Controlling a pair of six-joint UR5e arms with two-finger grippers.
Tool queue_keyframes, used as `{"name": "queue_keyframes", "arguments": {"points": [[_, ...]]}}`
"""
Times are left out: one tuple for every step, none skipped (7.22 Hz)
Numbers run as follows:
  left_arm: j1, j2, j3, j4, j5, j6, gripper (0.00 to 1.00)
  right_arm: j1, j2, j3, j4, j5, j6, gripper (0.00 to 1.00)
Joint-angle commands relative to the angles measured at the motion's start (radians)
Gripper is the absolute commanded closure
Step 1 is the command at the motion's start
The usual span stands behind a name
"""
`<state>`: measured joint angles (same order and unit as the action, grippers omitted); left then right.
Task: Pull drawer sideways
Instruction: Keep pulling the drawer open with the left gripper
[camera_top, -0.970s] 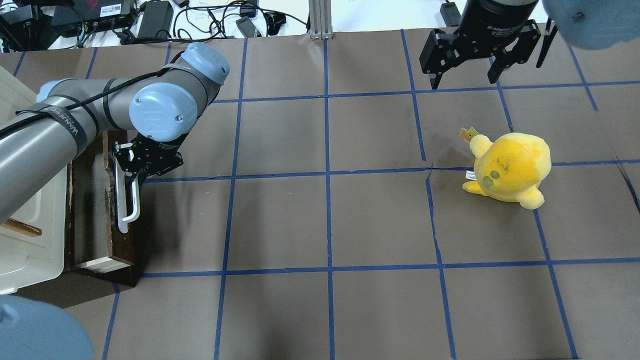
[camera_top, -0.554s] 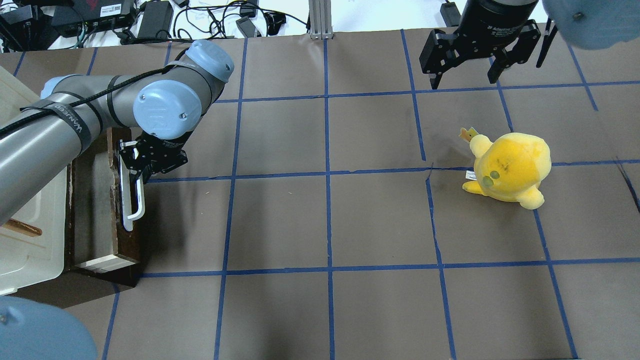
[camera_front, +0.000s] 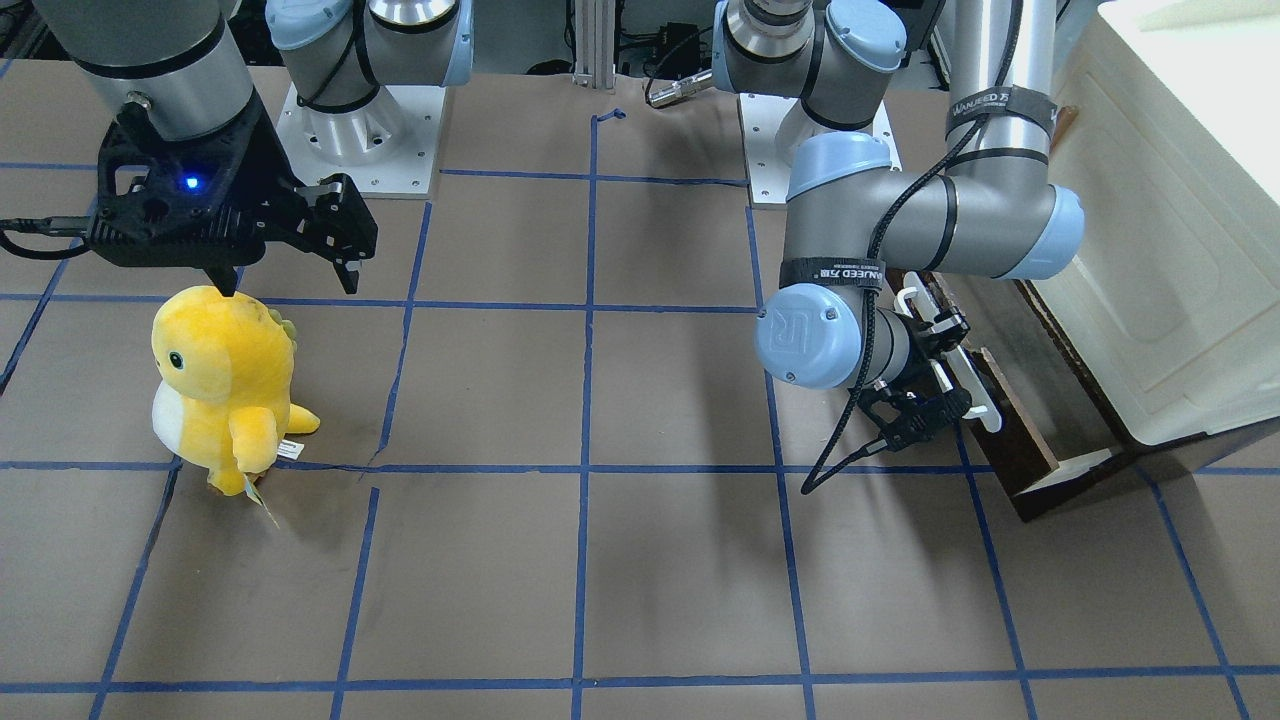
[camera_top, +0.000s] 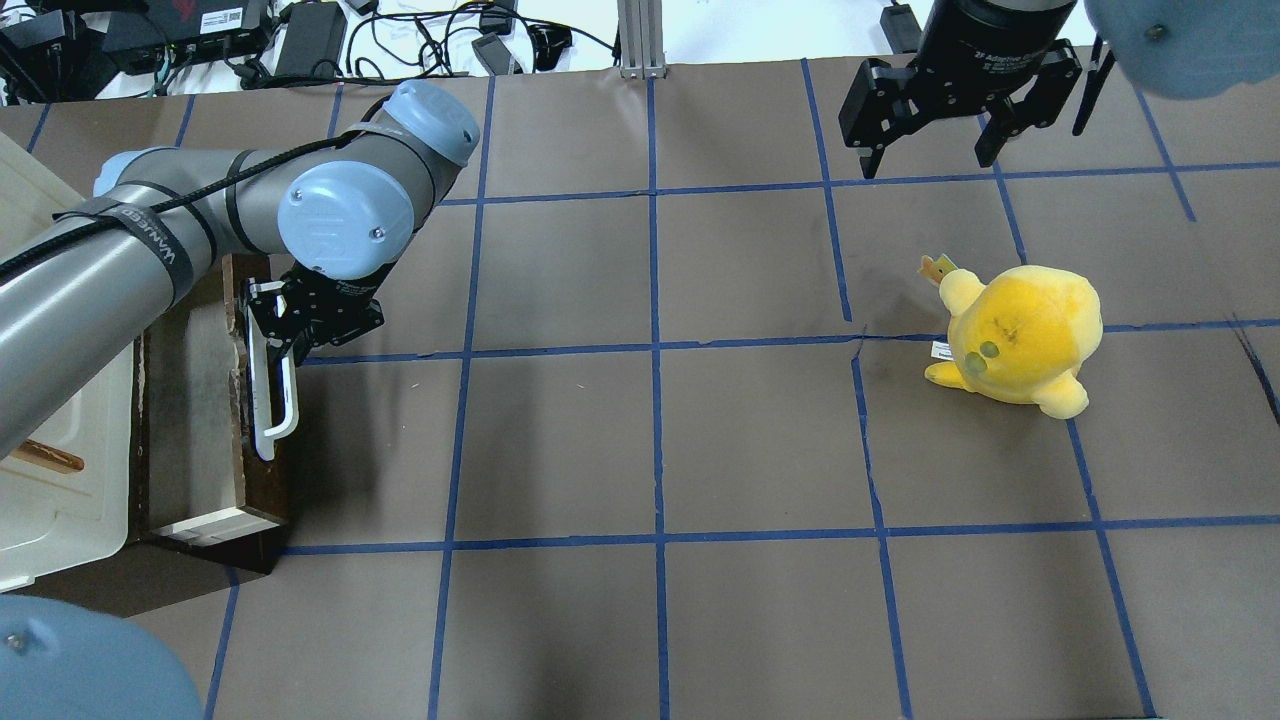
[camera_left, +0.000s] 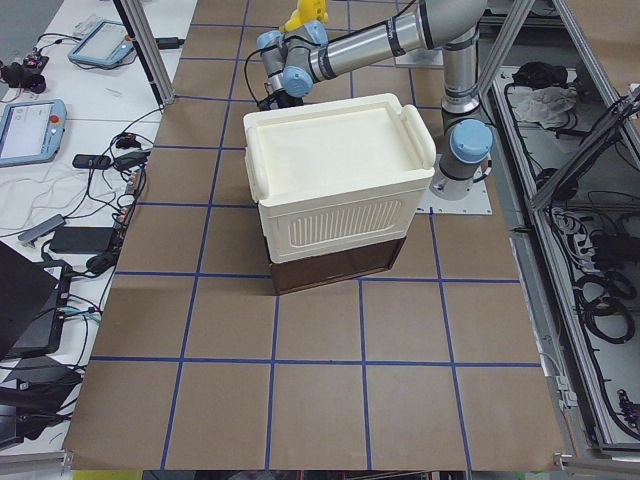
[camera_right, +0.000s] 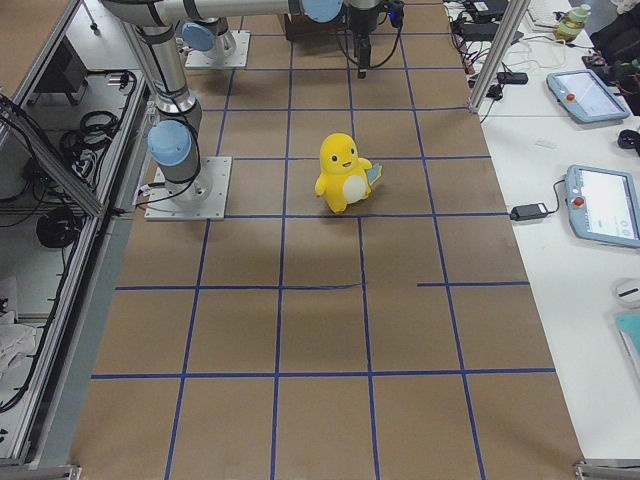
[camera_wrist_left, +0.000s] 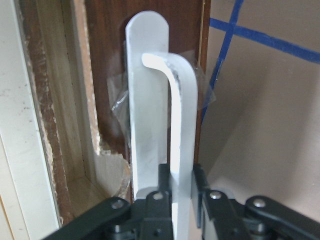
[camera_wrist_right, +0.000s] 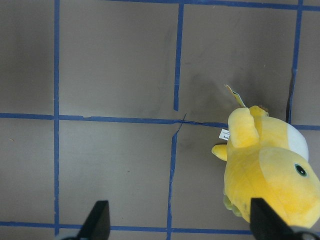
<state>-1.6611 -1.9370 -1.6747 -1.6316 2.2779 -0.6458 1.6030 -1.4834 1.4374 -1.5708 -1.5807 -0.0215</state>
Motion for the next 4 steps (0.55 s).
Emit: {"name": "queue_keyframes", "arguments": {"points": [[-0.011, -0.003, 0.006, -0.001, 0.000, -0.002, 0.87, 0.000, 0.000, 0.000, 0.000, 0.001, 0.000, 0.00], [-0.014, -0.003, 0.010, 0.001, -0.011, -0.002, 0.87, 0.000, 0.000, 0.000, 0.000, 0.001, -0.001, 0.00], [-0.014, -0.003, 0.010, 0.001, -0.014, -0.002, 0.87, 0.000, 0.000, 0.000, 0.000, 0.001, 0.000, 0.00], [-0.016, -0.005, 0.012, 0.001, -0.014, -0.002, 0.87, 0.000, 0.000, 0.000, 0.000, -0.001, 0.000, 0.00]]}}
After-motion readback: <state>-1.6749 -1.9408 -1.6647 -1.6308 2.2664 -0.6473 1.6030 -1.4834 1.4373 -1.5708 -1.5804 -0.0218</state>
